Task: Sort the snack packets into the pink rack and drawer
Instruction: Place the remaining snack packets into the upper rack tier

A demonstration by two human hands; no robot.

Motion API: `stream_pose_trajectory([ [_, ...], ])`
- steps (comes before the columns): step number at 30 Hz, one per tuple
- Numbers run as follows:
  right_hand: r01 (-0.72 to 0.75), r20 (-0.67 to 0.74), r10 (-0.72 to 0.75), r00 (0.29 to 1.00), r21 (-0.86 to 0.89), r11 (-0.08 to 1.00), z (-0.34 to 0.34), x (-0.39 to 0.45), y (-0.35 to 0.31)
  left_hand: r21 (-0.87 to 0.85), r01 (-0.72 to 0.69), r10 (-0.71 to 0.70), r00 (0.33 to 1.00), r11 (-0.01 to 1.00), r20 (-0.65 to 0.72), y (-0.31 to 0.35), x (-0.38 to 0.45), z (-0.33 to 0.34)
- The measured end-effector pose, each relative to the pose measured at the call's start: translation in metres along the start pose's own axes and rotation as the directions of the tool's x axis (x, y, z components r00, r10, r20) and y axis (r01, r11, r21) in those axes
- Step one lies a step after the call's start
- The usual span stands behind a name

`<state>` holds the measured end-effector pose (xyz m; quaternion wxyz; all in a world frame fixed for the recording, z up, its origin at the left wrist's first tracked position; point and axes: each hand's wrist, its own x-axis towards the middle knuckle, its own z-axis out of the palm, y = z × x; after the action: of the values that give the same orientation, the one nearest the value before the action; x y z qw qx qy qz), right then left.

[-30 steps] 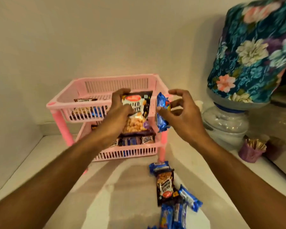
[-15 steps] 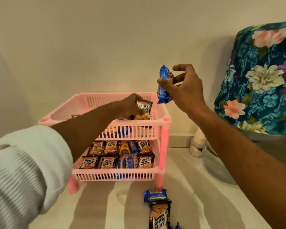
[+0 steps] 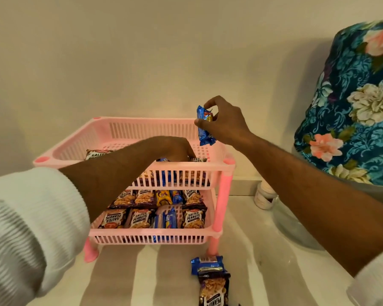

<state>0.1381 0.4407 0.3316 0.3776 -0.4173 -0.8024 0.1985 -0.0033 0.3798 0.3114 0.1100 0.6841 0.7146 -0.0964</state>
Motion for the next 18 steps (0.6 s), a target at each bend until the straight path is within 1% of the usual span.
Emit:
stream_pose_trajectory([
  [3, -0.005, 0.048, 0.009, 0.999, -0.085, 0.996, 0.015, 0.014, 0.005, -0.090, 0.011, -0.012, 1.000, 0.996, -0.010, -0.010, 0.008, 0.005],
  [5, -0.034, 0.118, 0.050, 0.992, -0.133, 0.990, 0.027, 0.022, 0.009, -0.129, 0.001, 0.000, 1.000, 0.992, 0.005, -0.016, 0.011, 0.008],
  [7, -0.083, 0.205, 0.118, 0.972, -0.175, 0.981, 0.036, 0.030, 0.010, -0.146, 0.005, -0.003, 1.000, 0.989, 0.008, -0.022, 0.012, 0.010],
  [10, -0.085, 0.296, 0.173, 0.939, -0.288, 0.954, 0.047, 0.046, 0.011, -0.147, 0.040, -0.042, 0.999, 0.988, -0.012, -0.034, 0.009, 0.011],
  [12, -0.089, 0.336, 0.217, 0.917, -0.358, 0.929, 0.056, 0.057, 0.011, -0.164, 0.043, -0.048, 0.998, 0.985, -0.029, -0.044, 0.008, 0.010],
  [15, -0.085, 0.380, 0.267, 0.886, -0.432, 0.898, 0.070, 0.065, 0.015, -0.236, -0.001, -0.010, 0.999, 0.972, -0.042, -0.055, 0.004, 0.011],
  [18, -0.069, 0.386, 0.271, 0.882, -0.463, 0.884, 0.082, 0.066, 0.020, -0.304, -0.030, 0.016, 0.999, 0.952, -0.048, -0.057, 0.004, 0.013],
])
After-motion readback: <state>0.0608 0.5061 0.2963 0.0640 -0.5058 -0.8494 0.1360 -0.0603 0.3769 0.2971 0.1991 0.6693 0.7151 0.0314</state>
